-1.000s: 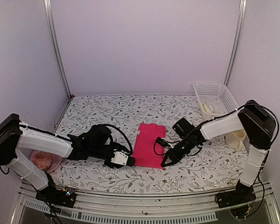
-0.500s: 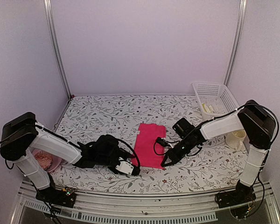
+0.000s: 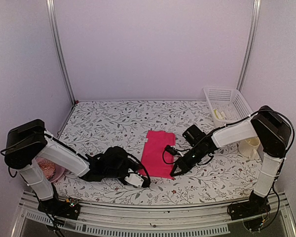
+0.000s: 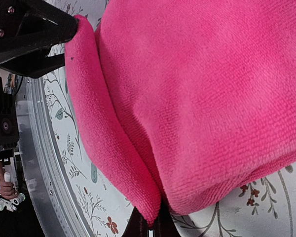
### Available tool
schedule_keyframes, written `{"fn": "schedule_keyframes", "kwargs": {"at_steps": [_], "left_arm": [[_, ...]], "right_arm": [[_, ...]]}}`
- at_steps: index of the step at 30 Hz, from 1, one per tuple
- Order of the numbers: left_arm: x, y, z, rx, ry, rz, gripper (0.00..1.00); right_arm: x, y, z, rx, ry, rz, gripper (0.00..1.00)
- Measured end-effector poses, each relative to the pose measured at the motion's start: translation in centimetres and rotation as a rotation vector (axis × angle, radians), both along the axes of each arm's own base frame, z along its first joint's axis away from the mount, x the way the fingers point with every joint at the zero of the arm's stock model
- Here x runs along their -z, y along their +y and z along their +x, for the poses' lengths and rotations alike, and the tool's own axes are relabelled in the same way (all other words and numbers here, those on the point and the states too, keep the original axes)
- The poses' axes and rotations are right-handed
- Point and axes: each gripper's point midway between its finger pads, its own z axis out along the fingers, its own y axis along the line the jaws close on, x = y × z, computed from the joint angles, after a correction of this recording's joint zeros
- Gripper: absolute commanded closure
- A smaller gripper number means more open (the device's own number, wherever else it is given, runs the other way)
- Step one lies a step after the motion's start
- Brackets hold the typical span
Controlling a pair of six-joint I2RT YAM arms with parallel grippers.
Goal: Roll the towels
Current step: Roll the towel at the center of the board.
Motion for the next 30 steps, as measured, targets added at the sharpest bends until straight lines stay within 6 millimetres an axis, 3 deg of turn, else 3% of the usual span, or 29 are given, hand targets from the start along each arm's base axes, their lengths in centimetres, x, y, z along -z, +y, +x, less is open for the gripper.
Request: {"fn": "schedule_keyframes", "kwargs": {"at_steps": [5, 12, 15, 19, 23, 30], "left_arm": [[0.1, -0.1, 0.1, 0.003, -0.04, 0.007, 0.64], [0.8, 0.0, 0.2, -0.002, -0.058, 0.03, 0.92], [1.1, 0.0, 0.0, -0.002, -0.045, 0.042, 0.99], [1.1, -0.2, -0.1, 0.002, -0.021, 0.058, 1.0], [1.1, -0.3, -0.2, -0.013, 0.034, 0.082, 1.0], [0.8, -0.6, -0.7, -0.046, 0.226, 0.101, 1.0]], "right_arm": [[0.0, 0.0, 0.0, -0.001, 0.005, 0.002, 0.97], [0.0, 0.0, 0.0, -0.001, 0.009, 0.005, 0.97], [0.0, 0.0, 0.0, -0.001, 0.009, 0.006, 0.95], [0.0, 0.0, 0.0, -0.001, 0.008, 0.005, 0.83], [-0.4, -0.1, 0.1, 0.0, -0.014, 0.001, 0.64], [-2.5, -1.4, 2.1, 0.027, -0.225, -0.055, 0.42]]}}
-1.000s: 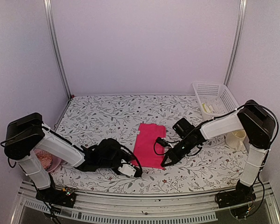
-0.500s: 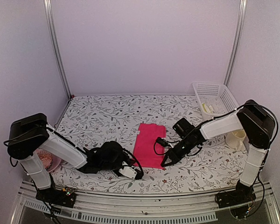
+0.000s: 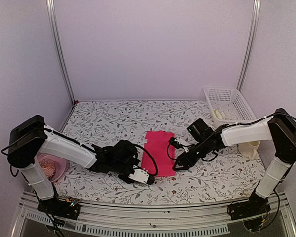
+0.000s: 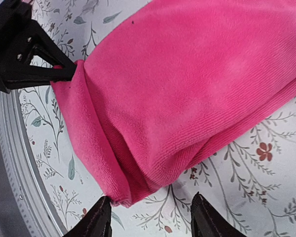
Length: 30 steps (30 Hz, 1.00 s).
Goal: Roll the towels
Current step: Roll the towel at the center of the board.
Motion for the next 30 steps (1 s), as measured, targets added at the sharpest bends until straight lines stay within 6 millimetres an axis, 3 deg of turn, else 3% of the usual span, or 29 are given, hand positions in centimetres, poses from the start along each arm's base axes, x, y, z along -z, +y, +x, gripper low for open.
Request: {"fn": "schedule_keyframes", "kwargs": {"at_steps": [3, 7, 11, 16, 25, 30], "left_arm": [[-0.1, 0.2, -0.2, -0.019, 0.101, -0.002, 1.0], [-0.4, 0.7, -0.5, -0.044, 0.24, -0.003, 1.0], [-0.4, 1.1, -0.5, -0.07, 0.362, -0.005, 1.0], [-0.5, 1.6, -0.3, -0.096, 0.496, -0.014, 1.0], [-0.5, 2.0, -0.2, -0.117, 0.664, -0.014, 1.0], [-0.4, 1.9, -0.3, -0.121, 0.724, -0.004, 1.0]], "right_arm": [[-1.7, -0.3, 0.4, -0.009, -0.139, -0.014, 0.39], [-3.2, 1.0, -0.5, -0.082, -0.318, -0.019, 0.37], [-2.9, 2.5, -3.3, -0.211, -0.448, -0.017, 0.37], [-2.0, 2.8, -6.2, -0.35, -0.588, -0.006, 0.37], [-4.2, 4.5, -7.0, -0.439, -0.869, 0.049, 0.37], [-2.6, 6.0, -6.4, -0.49, -0.94, -0.017, 0.37]]}}
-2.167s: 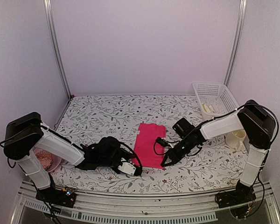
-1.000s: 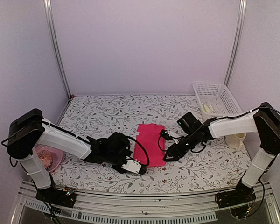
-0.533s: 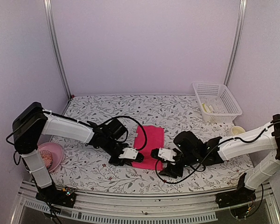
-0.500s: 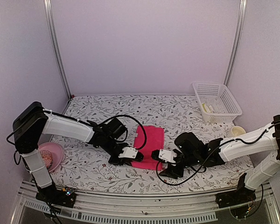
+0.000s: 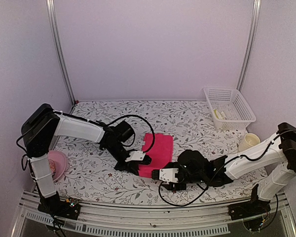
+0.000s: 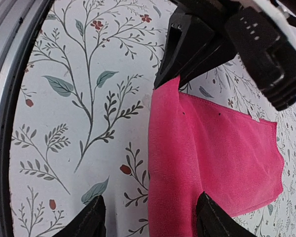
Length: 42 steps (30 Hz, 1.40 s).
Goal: Roll the towels
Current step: Roll the towel at the center of the board.
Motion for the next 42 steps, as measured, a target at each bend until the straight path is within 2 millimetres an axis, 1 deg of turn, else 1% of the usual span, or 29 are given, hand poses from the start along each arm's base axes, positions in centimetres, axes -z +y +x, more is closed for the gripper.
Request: {"fn": "schedule_keyframes", "kwargs": {"at_steps": [5, 7, 10, 13, 16, 19, 24, 28, 35, 42], "left_arm": [[0.0, 0.1, -0.1, -0.004, 0.039, -0.001, 1.0], [-0.1, 0.2, -0.2, -0.004, 0.05, 0.001, 1.0], [-0.1, 0.2, -0.4, -0.002, 0.062, 0.003, 1.0], [-0.1, 0.3, -0.5, -0.002, 0.068, 0.006, 1.0], [-0.1, 0.4, -0.5, -0.003, 0.076, 0.008, 1.0], [-0.1, 0.4, -0.5, -0.005, 0.085, 0.01, 1.0], [-0.1, 0.4, -0.5, -0.005, 0.089, 0.012, 1.0], [-0.1, 0.4, -0.5, -0.006, 0.092, 0.012, 1.0], [-0.1, 0.4, -0.6, -0.008, 0.095, 0.014, 1.0], [-0.1, 0.4, -0.5, -0.009, 0.096, 0.013, 1.0]], "right_arm": [[1.8, 0.6, 1.4, 0.023, -0.065, -0.074, 0.38], [2.0, 0.6, 1.9, 0.039, -0.089, -0.092, 0.39], [2.3, 0.7, 2.5, 0.056, -0.115, -0.11, 0.46], [2.7, 0.7, 2.7, 0.068, -0.131, -0.129, 0.47], [3.0, 0.6, 2.5, 0.071, -0.149, -0.146, 0.43], [3.0, 0.8, 2.2, 0.072, -0.174, -0.157, 0.37], [2.4, 1.2, 1.8, 0.073, -0.231, -0.155, 0.36], [2.0, 1.6, 1.6, 0.071, -0.255, -0.148, 0.37], [1.9, 1.8, 1.3, 0.065, -0.256, -0.141, 0.4], [2.2, 1.6, 1.2, 0.073, -0.246, -0.142, 0.48]]}}
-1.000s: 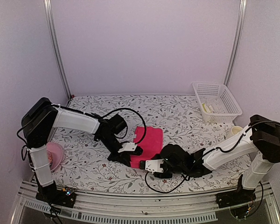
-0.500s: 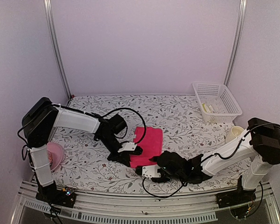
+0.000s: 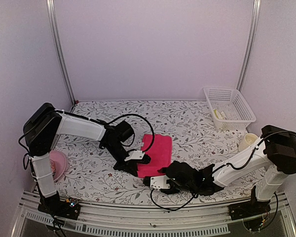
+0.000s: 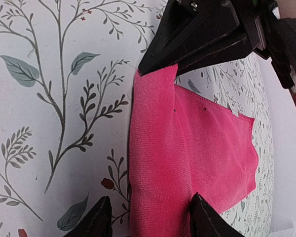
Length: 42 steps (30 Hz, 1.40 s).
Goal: Roll the towels
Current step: Roll the towel at the center of the board.
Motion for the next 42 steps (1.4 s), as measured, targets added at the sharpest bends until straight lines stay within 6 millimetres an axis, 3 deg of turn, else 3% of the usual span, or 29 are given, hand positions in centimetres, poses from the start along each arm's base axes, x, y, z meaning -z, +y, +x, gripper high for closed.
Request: {"fn": "schedule_keyframes", "kwargs": {"at_steps": [8, 12, 14, 16, 24, 28, 35, 42], "left_arm": [[0.1, 0.0, 0.0, -0.003, 0.007, 0.0, 1.0], [0.0, 0.0, 0.0, -0.003, 0.008, 0.0, 1.0], [0.0, 0.0, 0.0, -0.003, 0.008, -0.001, 0.95], [0.0, 0.0, 0.0, -0.004, 0.008, 0.0, 0.84], [-0.4, 1.1, -0.7, -0.027, -0.009, 0.013, 0.42], [-1.6, 2.3, -0.8, -0.062, -0.076, 0.008, 0.3], [-3.8, 3.5, 0.2, -0.12, -0.314, -0.092, 0.3], [-4.0, 5.0, 0.2, -0.113, -0.579, -0.196, 0.33]], "right_arm": [[1.3, -0.3, 0.0, 0.016, 0.013, -0.026, 0.7], [1.9, -0.6, 0.3, 0.038, 0.012, -0.036, 0.86], [1.9, -0.6, 0.3, 0.043, 0.011, -0.035, 0.89], [1.8, -0.4, 0.4, 0.051, 0.014, -0.03, 0.92], [2.0, 0.0, 0.6, 0.08, 0.113, -0.021, 0.95], [1.9, 0.2, 0.7, 0.087, 0.222, -0.008, 0.95], [1.6, 0.6, 0.7, 0.1, 0.447, 0.012, 0.95], [1.6, 0.8, 0.9, 0.118, 0.693, 0.033, 0.92]]}}
